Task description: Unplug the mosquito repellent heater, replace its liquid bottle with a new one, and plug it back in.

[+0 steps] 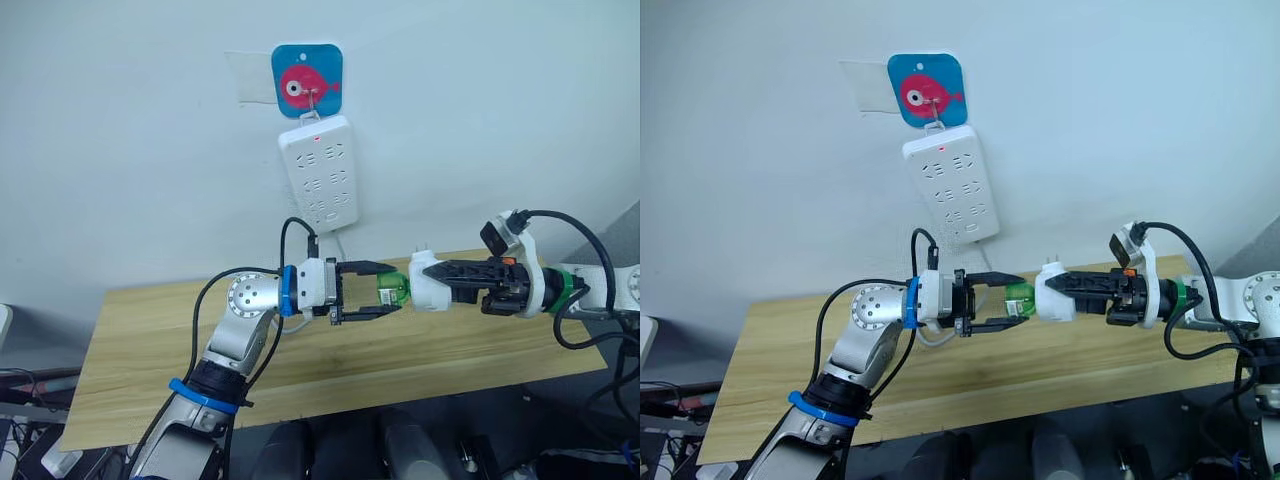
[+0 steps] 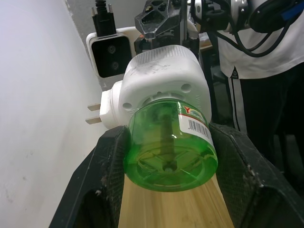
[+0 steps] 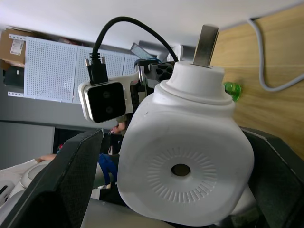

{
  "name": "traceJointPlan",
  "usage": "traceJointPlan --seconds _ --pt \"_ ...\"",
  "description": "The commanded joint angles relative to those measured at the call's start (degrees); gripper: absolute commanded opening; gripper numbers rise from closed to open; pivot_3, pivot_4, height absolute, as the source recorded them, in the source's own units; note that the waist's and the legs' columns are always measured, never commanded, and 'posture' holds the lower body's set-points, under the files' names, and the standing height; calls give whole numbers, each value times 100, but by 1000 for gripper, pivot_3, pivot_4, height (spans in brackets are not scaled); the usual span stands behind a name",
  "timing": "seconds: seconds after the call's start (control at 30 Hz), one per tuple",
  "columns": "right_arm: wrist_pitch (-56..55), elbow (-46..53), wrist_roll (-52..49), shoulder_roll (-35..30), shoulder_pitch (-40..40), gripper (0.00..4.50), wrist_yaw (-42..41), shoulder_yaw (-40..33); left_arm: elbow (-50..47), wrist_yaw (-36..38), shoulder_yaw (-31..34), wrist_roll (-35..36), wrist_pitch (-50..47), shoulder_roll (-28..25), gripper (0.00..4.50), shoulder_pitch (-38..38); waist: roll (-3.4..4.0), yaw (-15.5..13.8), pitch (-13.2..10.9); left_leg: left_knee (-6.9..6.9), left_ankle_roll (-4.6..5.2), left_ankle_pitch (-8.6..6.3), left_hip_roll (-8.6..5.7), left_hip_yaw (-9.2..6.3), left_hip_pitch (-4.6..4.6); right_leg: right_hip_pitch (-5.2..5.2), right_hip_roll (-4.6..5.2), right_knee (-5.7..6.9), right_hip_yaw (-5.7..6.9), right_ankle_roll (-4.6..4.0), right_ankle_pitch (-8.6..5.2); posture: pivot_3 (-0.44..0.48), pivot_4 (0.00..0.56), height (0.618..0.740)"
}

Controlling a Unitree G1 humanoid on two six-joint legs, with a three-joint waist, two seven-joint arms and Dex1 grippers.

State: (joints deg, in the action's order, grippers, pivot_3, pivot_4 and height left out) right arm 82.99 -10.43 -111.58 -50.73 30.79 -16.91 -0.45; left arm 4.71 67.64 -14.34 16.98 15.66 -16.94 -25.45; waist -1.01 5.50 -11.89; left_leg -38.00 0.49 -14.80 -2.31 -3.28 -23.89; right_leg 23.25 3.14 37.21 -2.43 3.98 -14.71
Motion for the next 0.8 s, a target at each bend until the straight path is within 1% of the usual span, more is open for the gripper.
traceJointPlan --seconds 0.03,0.3,0.4,0.47,0.5,0.73,0.8 --pt "48 46 -142 -23 193 4484 -121 9 -193 -38 -35 -29 126 3 2266 -33 0 -38 0 2 0 0 0 -1 -1 0 0 -2 1 0 0 -164 205 740" --pt "-9 128 -142 -77 176 4484 -40 104 -172 -114 -64 -72 154 30 2266 -43 0 -65 0 1 2 -2 0 -1 -5 3 5 -3 0 0 1 -164 210 740" --pt "-23 133 -142 -123 151 3944 3 120 -130 -130 -66 -94 170 39 2266 -57 0 -65 0 2 2 -2 0 -1 -5 3 5 -4 1 0 1 -165 210 740" --pt "-14 123 -142 -130 163 3274 3 123 -96 -130 -58 -99 172 46 2266 -85 0 -65 0 2 2 -2 0 -1 -5 3 5 -4 1 0 1 -165 210 740" --pt "-11 124 -142 -135 167 3041 -8 126 -90 -130 -57 -104 172 49 2266 -92 0 -65 0 2 2 -2 1 -1 -5 3 6 -4 1 0 1 -166 213 740" --pt "-26 158 -142 -164 154 3033 3 143 -120 -106 -68 -97 151 49 2266 -78 0 -64 0 2 3 -2 1 -1 -5 3 5 -3 1 -1 1 -168 214 740" --pt "-48 189 -142 -184 158 3033 28 137 -206 -128 -59 29 -130 53 2266 -54 0 -64 0 2 3 -2 1 -1 -5 3 6 -3 1 0 1 -169 214 740"
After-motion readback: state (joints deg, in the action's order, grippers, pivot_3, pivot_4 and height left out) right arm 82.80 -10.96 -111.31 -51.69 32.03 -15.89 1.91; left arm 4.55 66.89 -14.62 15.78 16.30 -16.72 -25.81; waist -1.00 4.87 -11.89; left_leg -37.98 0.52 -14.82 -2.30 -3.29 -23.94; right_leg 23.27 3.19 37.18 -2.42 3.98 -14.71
